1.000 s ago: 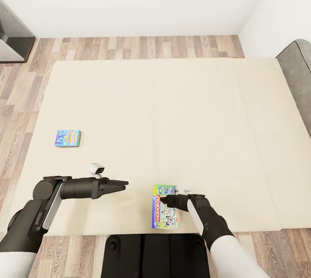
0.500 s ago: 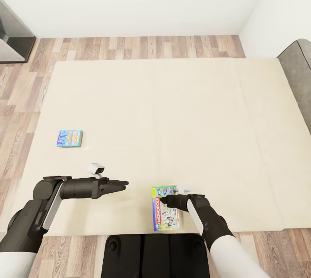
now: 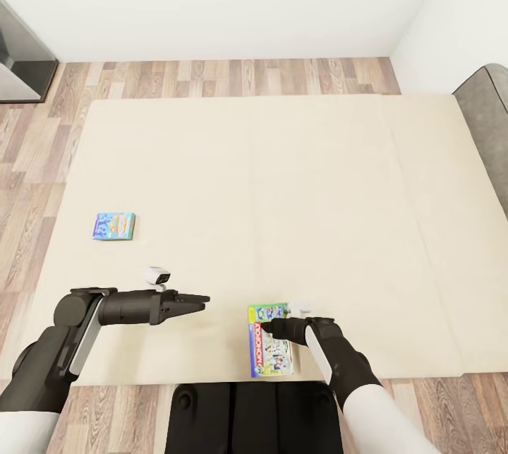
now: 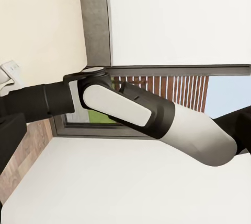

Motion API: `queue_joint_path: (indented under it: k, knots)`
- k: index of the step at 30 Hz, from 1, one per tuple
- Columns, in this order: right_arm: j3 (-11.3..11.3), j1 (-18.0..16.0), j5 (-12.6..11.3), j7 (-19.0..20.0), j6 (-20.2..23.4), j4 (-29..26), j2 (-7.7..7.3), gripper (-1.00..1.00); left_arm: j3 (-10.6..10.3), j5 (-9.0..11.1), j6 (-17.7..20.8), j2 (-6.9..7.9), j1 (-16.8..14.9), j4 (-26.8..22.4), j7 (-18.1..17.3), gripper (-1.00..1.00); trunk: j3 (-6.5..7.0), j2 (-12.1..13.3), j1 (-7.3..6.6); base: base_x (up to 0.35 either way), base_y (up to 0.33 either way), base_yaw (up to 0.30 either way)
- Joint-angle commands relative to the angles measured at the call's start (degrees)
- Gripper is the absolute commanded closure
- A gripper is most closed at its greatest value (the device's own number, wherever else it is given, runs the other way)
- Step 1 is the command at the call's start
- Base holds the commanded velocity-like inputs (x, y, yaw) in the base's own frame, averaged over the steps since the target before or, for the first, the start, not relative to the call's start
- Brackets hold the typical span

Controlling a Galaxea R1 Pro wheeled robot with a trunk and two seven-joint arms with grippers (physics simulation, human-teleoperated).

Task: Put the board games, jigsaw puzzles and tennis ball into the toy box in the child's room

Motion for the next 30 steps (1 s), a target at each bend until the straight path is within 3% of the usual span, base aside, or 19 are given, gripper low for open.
queue_joint_path:
  k: [1,30]
  knots:
    - [0.27,-0.01,-0.45,-0.16,0.33,-0.08,-0.03,-1.0,-0.02,0.03,0.61,0.01,-0.02,-0.01,-0.19,-1.0,-0.06,-0.09,0.03,0.0,0.0,0.0]
    - [1.31,-0.2,-0.62,-0.85,5.04,-0.08,0.01,-1.0,0.04,0.05,0.61,0.09,-0.02,-0.01,-0.22,-1.0,-0.06,-0.09,0.03,0.0,0.0,0.0]
